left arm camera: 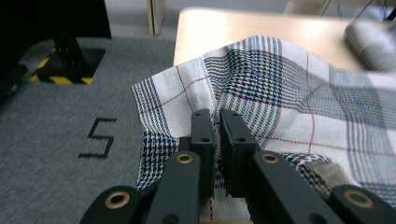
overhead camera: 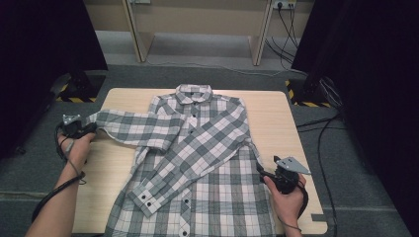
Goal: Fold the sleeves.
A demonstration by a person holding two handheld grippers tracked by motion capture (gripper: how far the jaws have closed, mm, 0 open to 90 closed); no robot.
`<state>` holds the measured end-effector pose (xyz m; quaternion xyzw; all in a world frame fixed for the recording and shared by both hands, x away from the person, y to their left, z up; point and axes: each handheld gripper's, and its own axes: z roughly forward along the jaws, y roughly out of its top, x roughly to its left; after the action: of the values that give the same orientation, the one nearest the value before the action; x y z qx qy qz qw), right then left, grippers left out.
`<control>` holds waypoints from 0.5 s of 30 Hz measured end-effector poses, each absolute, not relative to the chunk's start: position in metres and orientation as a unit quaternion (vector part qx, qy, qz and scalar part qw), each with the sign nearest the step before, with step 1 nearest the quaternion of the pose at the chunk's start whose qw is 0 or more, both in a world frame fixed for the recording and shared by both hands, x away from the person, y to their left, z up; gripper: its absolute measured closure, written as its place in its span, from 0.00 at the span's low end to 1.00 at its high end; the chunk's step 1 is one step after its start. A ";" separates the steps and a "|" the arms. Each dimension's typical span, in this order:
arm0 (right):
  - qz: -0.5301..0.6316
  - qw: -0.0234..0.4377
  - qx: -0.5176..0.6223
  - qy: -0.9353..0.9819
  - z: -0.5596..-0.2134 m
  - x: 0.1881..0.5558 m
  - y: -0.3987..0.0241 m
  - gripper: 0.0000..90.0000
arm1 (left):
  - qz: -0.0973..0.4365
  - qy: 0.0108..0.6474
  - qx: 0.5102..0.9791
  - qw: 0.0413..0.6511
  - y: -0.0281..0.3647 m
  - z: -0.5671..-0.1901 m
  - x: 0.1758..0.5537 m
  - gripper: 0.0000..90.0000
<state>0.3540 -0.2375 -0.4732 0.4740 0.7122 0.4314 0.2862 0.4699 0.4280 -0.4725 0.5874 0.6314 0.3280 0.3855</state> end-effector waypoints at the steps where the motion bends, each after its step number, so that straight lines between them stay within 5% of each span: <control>1: 0.432 0.286 0.474 0.712 -0.473 0.354 -0.238 0.31 | 0.334 0.629 0.572 0.406 0.429 -0.466 0.469 0.94; 15: 0.432 0.286 0.474 0.712 -0.473 0.354 -0.237 0.31 | 0.368 0.588 0.485 0.533 0.429 -0.431 0.461 0.94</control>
<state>0.3539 -0.2374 -0.4732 0.4737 0.7122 0.4317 0.2864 0.4610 0.4291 -0.4309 0.4848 0.5882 0.3676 0.5328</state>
